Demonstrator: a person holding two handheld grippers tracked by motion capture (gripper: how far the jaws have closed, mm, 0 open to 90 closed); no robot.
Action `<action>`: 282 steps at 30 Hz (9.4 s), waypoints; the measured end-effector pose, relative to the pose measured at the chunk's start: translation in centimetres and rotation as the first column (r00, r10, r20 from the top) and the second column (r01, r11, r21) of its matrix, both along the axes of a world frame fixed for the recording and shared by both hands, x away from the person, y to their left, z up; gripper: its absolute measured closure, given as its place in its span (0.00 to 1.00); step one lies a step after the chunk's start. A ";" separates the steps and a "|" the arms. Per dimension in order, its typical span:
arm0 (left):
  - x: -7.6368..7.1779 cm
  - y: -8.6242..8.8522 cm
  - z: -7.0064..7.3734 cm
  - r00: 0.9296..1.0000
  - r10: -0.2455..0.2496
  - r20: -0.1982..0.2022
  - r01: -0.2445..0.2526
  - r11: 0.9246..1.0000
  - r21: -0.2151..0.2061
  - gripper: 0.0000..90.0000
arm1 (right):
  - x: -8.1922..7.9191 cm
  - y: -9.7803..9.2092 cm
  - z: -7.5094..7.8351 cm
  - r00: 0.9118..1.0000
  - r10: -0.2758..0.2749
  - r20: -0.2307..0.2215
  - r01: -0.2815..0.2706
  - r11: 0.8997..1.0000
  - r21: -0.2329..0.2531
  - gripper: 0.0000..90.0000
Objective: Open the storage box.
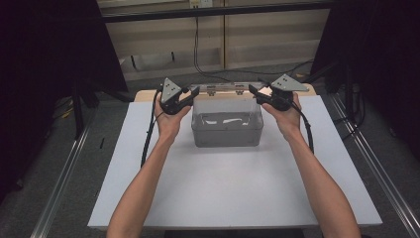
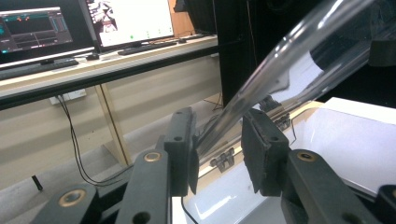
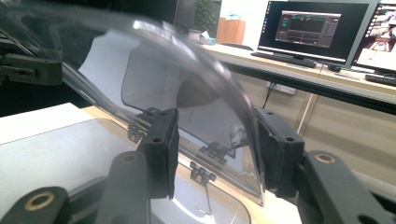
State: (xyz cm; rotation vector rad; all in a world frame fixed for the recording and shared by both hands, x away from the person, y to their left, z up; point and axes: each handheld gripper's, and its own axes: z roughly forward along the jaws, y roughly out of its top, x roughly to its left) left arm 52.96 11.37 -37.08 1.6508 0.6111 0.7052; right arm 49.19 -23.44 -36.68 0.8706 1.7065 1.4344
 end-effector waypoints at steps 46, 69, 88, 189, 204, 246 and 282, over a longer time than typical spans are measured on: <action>3.1 -0.5 -0.2 0.999 0.033 -0.033 -0.034 0.999 -0.030 0.80 | 3.8 -1.6 -1.8 0.999 -0.017 -0.046 0.020 0.997 0.074 0.77; 4.5 -0.7 -1.5 0.997 0.046 -0.058 -0.045 0.999 0.023 0.80 | 5.2 -1.5 -2.6 0.994 -0.029 -0.109 0.036 0.998 0.059 0.76; 5.4 -0.7 -2.9 0.994 0.052 -0.095 -0.051 0.999 0.017 0.80 | 6.0 -1.2 -2.7 0.989 -0.069 -0.133 0.081 0.993 0.084 0.78; 8.3 -1.4 -4.0 0.936 0.058 -0.347 -0.074 0.997 -0.031 0.60 | 9.2 -1.0 -5.2 0.931 -0.056 -0.361 0.152 0.958 0.245 0.65; 8.5 -1.3 -4.2 0.928 0.046 -0.370 -0.070 0.996 -0.052 0.57 | 9.5 -0.8 -5.3 0.919 -0.064 -0.390 0.174 0.952 0.253 0.62; 6.1 0.2 -3.6 0.937 0.083 -0.339 -0.106 0.993 -0.051 0.09 | 7.0 -1.4 -4.6 0.928 -0.111 -0.354 0.196 0.957 0.213 0.11; -9.0 5.6 -3.8 0.978 0.136 -0.159 -0.156 0.981 -0.117 0.03 | -6.8 -2.2 -4.0 0.969 -0.189 -0.161 0.206 0.974 0.097 0.02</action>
